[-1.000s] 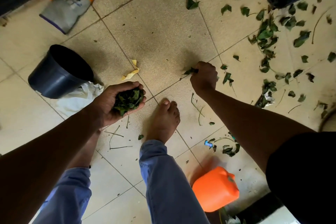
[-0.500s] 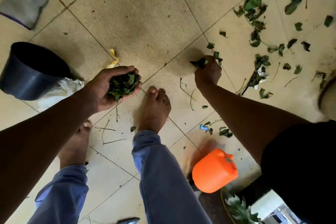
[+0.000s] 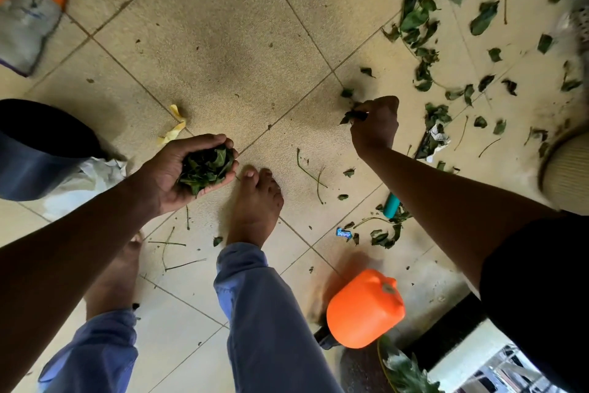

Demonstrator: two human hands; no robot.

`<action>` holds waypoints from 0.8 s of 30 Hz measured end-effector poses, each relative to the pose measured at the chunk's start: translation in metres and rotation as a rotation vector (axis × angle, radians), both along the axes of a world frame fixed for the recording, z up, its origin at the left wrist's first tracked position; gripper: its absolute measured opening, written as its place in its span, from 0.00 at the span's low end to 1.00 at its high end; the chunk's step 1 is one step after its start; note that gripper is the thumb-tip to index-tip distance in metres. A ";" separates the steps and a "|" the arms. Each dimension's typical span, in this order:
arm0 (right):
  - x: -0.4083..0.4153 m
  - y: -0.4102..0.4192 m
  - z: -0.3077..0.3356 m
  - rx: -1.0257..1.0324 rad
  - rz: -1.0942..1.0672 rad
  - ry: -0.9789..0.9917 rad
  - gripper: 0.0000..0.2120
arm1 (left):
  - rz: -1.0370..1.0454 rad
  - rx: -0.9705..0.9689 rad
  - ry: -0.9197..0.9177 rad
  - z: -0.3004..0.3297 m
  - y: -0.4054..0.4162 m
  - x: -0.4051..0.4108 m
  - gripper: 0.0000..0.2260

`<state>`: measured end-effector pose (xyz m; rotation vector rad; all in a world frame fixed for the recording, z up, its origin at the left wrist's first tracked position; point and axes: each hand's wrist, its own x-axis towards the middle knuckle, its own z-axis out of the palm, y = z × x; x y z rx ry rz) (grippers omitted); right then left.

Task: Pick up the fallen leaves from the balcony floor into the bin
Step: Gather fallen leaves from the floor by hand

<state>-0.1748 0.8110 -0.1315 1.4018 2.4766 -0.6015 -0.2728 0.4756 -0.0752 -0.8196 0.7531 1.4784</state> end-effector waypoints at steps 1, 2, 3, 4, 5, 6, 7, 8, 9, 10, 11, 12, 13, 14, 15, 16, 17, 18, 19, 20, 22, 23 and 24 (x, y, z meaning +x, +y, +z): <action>0.000 0.003 -0.001 -0.002 0.033 -0.019 0.09 | 0.003 -0.003 -0.003 -0.001 0.001 0.000 0.06; 0.000 0.004 -0.003 -0.007 0.054 -0.041 0.08 | 0.006 -0.004 -0.005 -0.001 0.003 -0.001 0.06; -0.001 0.004 -0.005 -0.013 0.073 -0.070 0.07 | 0.007 -0.002 -0.005 -0.001 0.005 -0.001 0.06; -0.002 0.004 -0.008 -0.011 0.096 -0.100 0.06 | 0.008 -0.002 -0.004 -0.001 0.006 -0.001 0.06; -0.003 0.003 -0.009 -0.001 0.126 -0.134 0.07 | 0.008 -0.002 -0.006 -0.001 0.008 0.000 0.06; -0.005 0.003 -0.009 0.010 0.150 -0.158 0.07 | 0.008 -0.002 -0.009 0.000 0.009 0.000 0.06; -0.007 0.003 -0.007 0.019 0.160 -0.172 0.08 | 0.006 -0.003 -0.012 0.000 0.010 0.001 0.06; -0.009 0.004 -0.005 0.024 0.151 -0.176 0.08 | 0.002 -0.004 -0.015 0.001 0.011 0.001 0.06; -0.011 0.005 -0.001 0.018 0.125 -0.172 0.09 | 0.001 -0.005 -0.018 0.002 0.011 0.001 0.05; -0.014 0.006 0.002 0.006 0.096 -0.155 0.10 | 0.002 -0.007 -0.022 0.003 0.011 0.000 0.05; -0.018 0.006 0.006 -0.012 0.069 -0.129 0.11 | 0.003 -0.012 -0.020 0.004 0.012 -0.001 0.05; -0.021 0.006 0.009 -0.037 0.050 -0.100 0.11 | 0.003 -0.018 -0.015 0.005 0.012 -0.002 0.05; -0.027 0.007 0.012 -0.060 0.036 -0.069 0.10 | 0.002 -0.022 -0.008 0.006 0.012 -0.003 0.05; -0.031 0.007 0.014 -0.074 0.033 -0.039 0.09 | 0.000 -0.020 -0.003 0.006 0.011 -0.005 0.05; -0.034 0.007 0.015 -0.082 0.040 -0.012 0.09 | -0.002 -0.013 0.000 0.006 0.011 -0.006 0.05; -0.037 0.007 0.015 -0.090 0.054 0.013 0.11 | -0.003 -0.002 0.001 0.006 0.011 -0.007 0.05; -0.039 0.007 0.014 -0.101 0.070 0.028 0.14 | -0.002 0.008 0.000 0.005 0.011 -0.008 0.05; -0.041 0.006 0.012 -0.114 0.082 0.034 0.17 | -0.002 0.011 -0.001 0.005 0.011 -0.009 0.05; -0.042 0.006 0.009 -0.117 0.090 0.023 0.18 | -0.005 0.010 0.001 0.004 0.011 -0.010 0.05; -0.043 0.006 0.006 -0.108 0.095 0.001 0.18 | -0.009 0.011 0.003 0.004 0.012 -0.011 0.05; -0.045 0.004 0.000 -0.085 0.080 -0.041 0.15 | -0.001 0.020 -0.005 0.004 0.012 -0.011 0.05; -0.045 0.002 -0.003 -0.077 0.060 -0.055 0.13 | 0.005 0.022 -0.009 0.003 0.011 -0.011 0.05; -0.045 0.001 -0.005 -0.069 0.038 -0.066 0.13 | 0.008 0.021 -0.011 0.002 0.010 -0.011 0.05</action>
